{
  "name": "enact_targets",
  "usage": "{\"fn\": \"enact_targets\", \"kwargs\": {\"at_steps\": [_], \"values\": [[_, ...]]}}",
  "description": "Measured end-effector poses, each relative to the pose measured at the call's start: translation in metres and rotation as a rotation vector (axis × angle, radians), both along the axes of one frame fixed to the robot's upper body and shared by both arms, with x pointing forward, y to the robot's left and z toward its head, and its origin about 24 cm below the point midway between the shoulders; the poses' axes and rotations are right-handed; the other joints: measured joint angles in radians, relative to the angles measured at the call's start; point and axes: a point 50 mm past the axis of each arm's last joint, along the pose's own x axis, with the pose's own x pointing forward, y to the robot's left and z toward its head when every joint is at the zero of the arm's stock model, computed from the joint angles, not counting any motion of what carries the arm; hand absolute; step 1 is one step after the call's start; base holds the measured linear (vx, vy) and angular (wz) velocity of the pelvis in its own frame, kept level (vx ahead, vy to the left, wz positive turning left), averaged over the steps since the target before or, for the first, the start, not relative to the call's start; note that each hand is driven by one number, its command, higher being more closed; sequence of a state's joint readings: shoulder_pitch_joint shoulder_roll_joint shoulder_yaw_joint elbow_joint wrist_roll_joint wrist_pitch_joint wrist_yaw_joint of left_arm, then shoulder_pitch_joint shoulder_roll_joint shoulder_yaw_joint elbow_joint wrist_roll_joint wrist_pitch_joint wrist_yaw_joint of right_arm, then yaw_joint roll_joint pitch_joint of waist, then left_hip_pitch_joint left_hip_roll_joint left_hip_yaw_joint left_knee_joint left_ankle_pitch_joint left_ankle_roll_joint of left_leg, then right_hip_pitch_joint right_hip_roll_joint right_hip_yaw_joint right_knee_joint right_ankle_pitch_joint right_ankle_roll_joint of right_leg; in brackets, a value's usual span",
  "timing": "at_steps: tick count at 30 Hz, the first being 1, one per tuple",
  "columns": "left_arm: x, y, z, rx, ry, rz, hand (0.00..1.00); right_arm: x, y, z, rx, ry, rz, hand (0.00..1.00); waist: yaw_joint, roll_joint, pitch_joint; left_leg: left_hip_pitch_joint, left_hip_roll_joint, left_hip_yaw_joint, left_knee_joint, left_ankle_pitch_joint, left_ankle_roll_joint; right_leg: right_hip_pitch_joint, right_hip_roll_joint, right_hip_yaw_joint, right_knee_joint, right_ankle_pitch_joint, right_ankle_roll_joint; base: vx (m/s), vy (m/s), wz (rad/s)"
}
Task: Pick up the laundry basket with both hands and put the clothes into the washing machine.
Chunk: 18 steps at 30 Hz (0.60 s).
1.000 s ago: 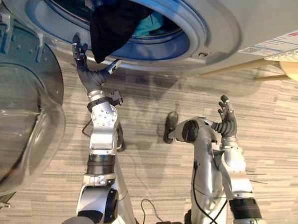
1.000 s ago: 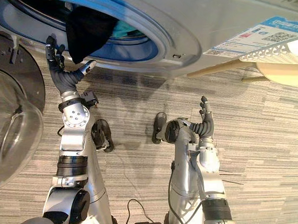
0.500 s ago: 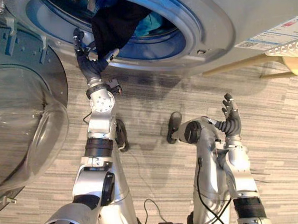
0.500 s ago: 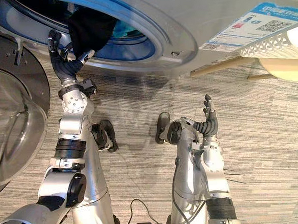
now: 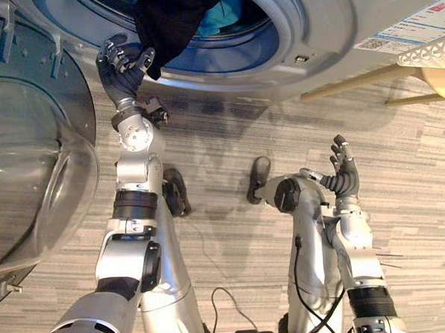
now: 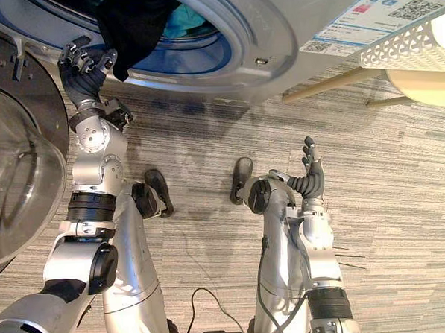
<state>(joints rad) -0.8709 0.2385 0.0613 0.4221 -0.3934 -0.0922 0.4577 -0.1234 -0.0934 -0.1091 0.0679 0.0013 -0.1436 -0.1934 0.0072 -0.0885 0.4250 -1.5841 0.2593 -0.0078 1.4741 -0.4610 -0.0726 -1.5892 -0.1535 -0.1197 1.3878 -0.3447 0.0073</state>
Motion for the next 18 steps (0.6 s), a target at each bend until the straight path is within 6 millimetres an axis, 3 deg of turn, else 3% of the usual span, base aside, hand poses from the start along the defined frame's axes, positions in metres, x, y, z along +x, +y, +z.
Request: {"fn": "enact_targets", "kwargs": {"at_steps": [3, 6, 13, 14, 18], "values": [[-0.001, -0.001, -0.007, -0.019, 0.015, -0.020, 1.00, 0.002, 0.001, 0.002, 0.000, -0.002, 0.003, 0.00, -0.001, -0.002, 0.001, 0.004, 0.001, 0.009, 0.029, 0.014, 0.024, 0.001, -0.004, 0.015, 0.031, -0.002, 0.000, 0.08, 0.023, 0.05], [-0.002, -0.002, -0.011, -0.017, 0.024, -0.035, 1.00, 0.006, 0.004, 0.001, 0.009, 0.011, 0.009, 0.00, -0.009, -0.021, 0.010, 0.024, 0.001, 0.031, 0.043, 0.001, 0.049, 0.009, -0.004, 0.037, 0.043, -0.004, 0.005, 0.07, 0.032, -0.01], [-0.001, -0.002, -0.011, -0.061, 0.031, -0.107, 1.00, 0.009, 0.006, 0.001, 0.010, 0.022, 0.017, 0.00, -0.020, -0.025, 0.012, 0.031, 0.001, 0.062, 0.037, -0.017, 0.068, 0.012, -0.004, 0.060, 0.021, -0.001, 0.027, 0.01, 0.014, -0.03], [-0.001, -0.004, -0.012, -0.064, 0.032, -0.115, 0.00, 0.009, 0.006, 0.001, 0.010, 0.022, 0.017, 0.00, -0.020, -0.025, 0.012, 0.034, 0.001, 0.069, 0.035, -0.019, 0.072, 0.013, -0.004, 0.066, 0.018, 0.001, 0.032, 0.01, 0.014, -0.04], [-0.015, -0.012, -0.017, -0.033, -0.001, -0.153, 0.00, 0.009, 0.006, 0.001, 0.011, 0.021, 0.017, 0.00, -0.020, -0.025, 0.012, 0.038, 0.001, 0.077, 0.035, -0.022, 0.080, 0.013, -0.004, 0.073, 0.015, 0.006, 0.038, 0.02, 0.009, -0.03]]}}
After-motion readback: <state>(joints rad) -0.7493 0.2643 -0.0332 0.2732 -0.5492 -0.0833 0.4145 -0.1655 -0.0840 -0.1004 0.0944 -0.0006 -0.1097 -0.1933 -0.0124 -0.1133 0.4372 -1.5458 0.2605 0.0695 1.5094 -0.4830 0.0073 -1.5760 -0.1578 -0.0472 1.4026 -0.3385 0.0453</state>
